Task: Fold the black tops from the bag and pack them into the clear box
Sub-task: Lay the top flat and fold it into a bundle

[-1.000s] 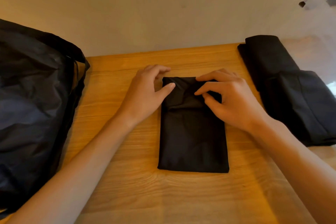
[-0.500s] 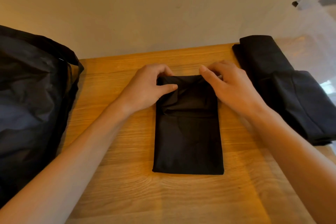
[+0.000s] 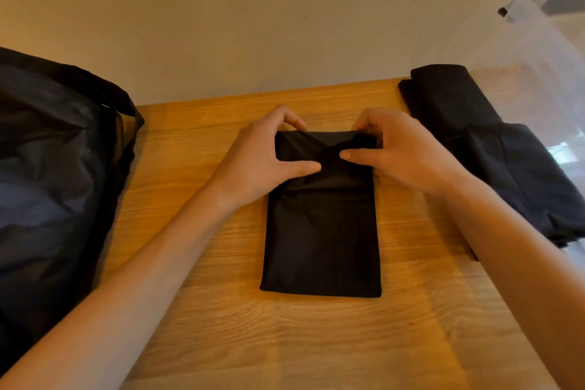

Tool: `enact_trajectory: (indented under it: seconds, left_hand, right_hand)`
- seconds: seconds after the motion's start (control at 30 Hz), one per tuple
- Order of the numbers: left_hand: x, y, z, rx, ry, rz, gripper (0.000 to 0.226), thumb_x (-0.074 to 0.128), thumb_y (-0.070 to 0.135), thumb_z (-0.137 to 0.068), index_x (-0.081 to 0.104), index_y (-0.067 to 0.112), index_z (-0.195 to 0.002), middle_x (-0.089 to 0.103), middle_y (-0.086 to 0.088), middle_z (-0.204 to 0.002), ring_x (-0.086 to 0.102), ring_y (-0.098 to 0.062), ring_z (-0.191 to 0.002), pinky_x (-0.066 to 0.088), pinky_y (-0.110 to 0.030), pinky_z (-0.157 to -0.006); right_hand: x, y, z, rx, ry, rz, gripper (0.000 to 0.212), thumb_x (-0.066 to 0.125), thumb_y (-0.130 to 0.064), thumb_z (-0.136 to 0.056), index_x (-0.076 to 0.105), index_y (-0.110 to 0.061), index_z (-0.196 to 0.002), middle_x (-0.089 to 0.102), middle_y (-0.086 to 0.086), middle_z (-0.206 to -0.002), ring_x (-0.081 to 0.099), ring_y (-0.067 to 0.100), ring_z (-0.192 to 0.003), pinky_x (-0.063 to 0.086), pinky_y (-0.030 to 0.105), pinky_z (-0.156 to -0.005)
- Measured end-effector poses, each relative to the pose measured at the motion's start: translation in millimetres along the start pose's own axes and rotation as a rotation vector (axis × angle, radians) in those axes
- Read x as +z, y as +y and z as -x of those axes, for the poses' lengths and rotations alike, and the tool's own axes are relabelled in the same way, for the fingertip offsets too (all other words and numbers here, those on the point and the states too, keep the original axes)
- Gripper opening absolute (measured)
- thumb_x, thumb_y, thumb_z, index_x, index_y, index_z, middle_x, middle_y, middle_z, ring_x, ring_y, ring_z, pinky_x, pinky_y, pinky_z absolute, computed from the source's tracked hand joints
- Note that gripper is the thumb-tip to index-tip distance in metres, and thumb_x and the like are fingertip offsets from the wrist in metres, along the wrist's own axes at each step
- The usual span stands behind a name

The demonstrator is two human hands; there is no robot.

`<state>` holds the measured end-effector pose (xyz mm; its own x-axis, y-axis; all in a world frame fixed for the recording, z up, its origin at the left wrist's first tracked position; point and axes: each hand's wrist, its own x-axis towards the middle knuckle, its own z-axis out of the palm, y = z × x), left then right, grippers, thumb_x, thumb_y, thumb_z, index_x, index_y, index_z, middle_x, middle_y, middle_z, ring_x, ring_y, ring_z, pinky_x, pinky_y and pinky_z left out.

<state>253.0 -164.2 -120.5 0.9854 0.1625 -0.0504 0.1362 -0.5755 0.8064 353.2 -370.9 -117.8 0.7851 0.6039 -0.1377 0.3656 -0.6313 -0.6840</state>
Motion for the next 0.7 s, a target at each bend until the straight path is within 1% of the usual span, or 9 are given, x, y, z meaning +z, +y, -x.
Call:
enact_trajectory:
  seconds: [0.1, 0.17, 0.23, 0.27, 0.33, 0.37, 0.43, 0.53, 0.7]
  left_hand:
    - [1.5, 0.0, 0.3, 0.01, 0.001, -0.042, 0.049, 0.092, 0.025, -0.071, 0.064, 0.023, -0.111, 0.068, 0.014, -0.102, 0.065, 0.006, -0.09, 0.049, -0.008, -0.071]
    - [-0.7, -0.2, -1.2, -0.001, -0.011, -0.011, 0.048, 0.093, 0.025, -0.07, 0.066, 0.021, -0.11, 0.07, 0.012, -0.099, 0.066, 0.004, -0.089, 0.051, -0.011, -0.072]
    - [-3.7, 0.0, -2.7, -0.027, -0.038, 0.039, 0.043, 0.091, 0.029, -0.072, 0.069, 0.019, -0.107, 0.073, 0.008, -0.097, 0.069, 0.0, -0.088, 0.055, -0.019, -0.076]
    - [-4.7, 0.2, -3.5, -0.047, -0.046, 0.075, 0.038, 0.088, 0.032, -0.076, 0.07, 0.019, -0.106, 0.075, 0.007, -0.097, 0.07, -0.002, -0.089, 0.057, -0.023, -0.078]
    - [-5.2, -0.5, -5.1, -0.078, -0.051, 0.133, 0.028, 0.079, 0.036, -0.085, 0.072, 0.018, -0.105, 0.076, 0.005, -0.098, 0.071, -0.005, -0.091, 0.058, -0.029, -0.081]
    - [-5.1, -1.3, -5.8, -0.077, -0.052, 0.132, 0.023, 0.076, 0.035, -0.089, 0.072, 0.018, -0.105, 0.075, 0.005, -0.098, 0.07, -0.004, -0.092, 0.057, -0.029, -0.082]
    - [-5.6, -3.0, -6.9, -0.052, -0.059, 0.1, 0.016, 0.076, 0.026, -0.091, 0.072, 0.019, -0.105, 0.074, 0.008, -0.098, 0.068, 0.001, -0.09, 0.054, -0.022, -0.079]
    - [-7.1, -4.5, -7.0, -0.036, -0.072, 0.079, 0.022, 0.081, 0.019, -0.086, 0.072, 0.017, -0.107, 0.073, 0.008, -0.099, 0.068, 0.002, -0.09, 0.053, -0.015, -0.077]
    - [-9.7, -4.5, -7.0, -0.03, -0.064, 0.081, 0.026, 0.085, 0.016, -0.08, 0.074, 0.012, -0.103, 0.075, 0.003, -0.096, 0.069, -0.004, -0.087, 0.054, -0.014, -0.074]
  right_hand:
    - [-0.5, 2.1, -0.8, 0.001, 0.001, 0.0, 0.032, 0.076, -0.035, -0.088, 0.065, -0.024, -0.116, 0.066, -0.013, -0.107, 0.061, 0.003, -0.099, 0.048, 0.016, -0.077]
    - [-2.5, 2.8, -1.9, 0.021, -0.012, 0.016, 0.044, 0.076, -0.037, -0.088, 0.063, -0.024, -0.127, 0.064, -0.012, -0.117, 0.058, 0.005, -0.109, 0.045, 0.015, -0.083]
    - [-5.7, 2.7, -1.8, 0.057, -0.034, -0.006, 0.05, 0.074, -0.041, -0.088, 0.06, -0.025, -0.134, 0.062, -0.013, -0.116, 0.059, 0.003, -0.106, 0.048, 0.02, -0.085]
    - [-7.7, 2.5, -1.3, 0.08, -0.046, -0.024, 0.051, 0.073, -0.042, -0.09, 0.059, -0.027, -0.136, 0.06, -0.015, -0.113, 0.058, 0.001, -0.101, 0.047, 0.018, -0.081]
    - [-11.3, 3.5, -0.8, 0.122, -0.067, -0.08, 0.049, 0.069, -0.042, -0.092, 0.057, -0.027, -0.138, 0.058, -0.015, -0.112, 0.055, 0.0, -0.099, 0.039, 0.013, -0.074]
    - [-12.7, 3.9, -0.7, 0.142, -0.073, -0.119, 0.047, 0.068, -0.042, -0.094, 0.058, -0.027, -0.137, 0.06, -0.015, -0.111, 0.056, 0.0, -0.099, 0.038, 0.013, -0.074]
    - [-13.7, 3.1, -0.3, 0.151, -0.078, -0.153, 0.04, 0.068, -0.04, -0.094, 0.063, -0.025, -0.131, 0.063, -0.016, -0.108, 0.058, -0.001, -0.099, 0.038, 0.014, -0.073]
    - [-14.6, 1.6, -0.5, 0.132, -0.104, -0.096, 0.037, 0.072, -0.033, -0.092, 0.067, -0.021, -0.127, 0.066, -0.011, -0.109, 0.061, 0.005, -0.102, 0.042, 0.015, -0.076]
    - [-15.8, 1.4, -0.7, 0.097, -0.111, -0.054, 0.023, 0.072, -0.03, -0.092, 0.07, -0.021, -0.113, 0.07, -0.005, -0.101, 0.064, 0.009, -0.096, 0.05, 0.023, -0.084]
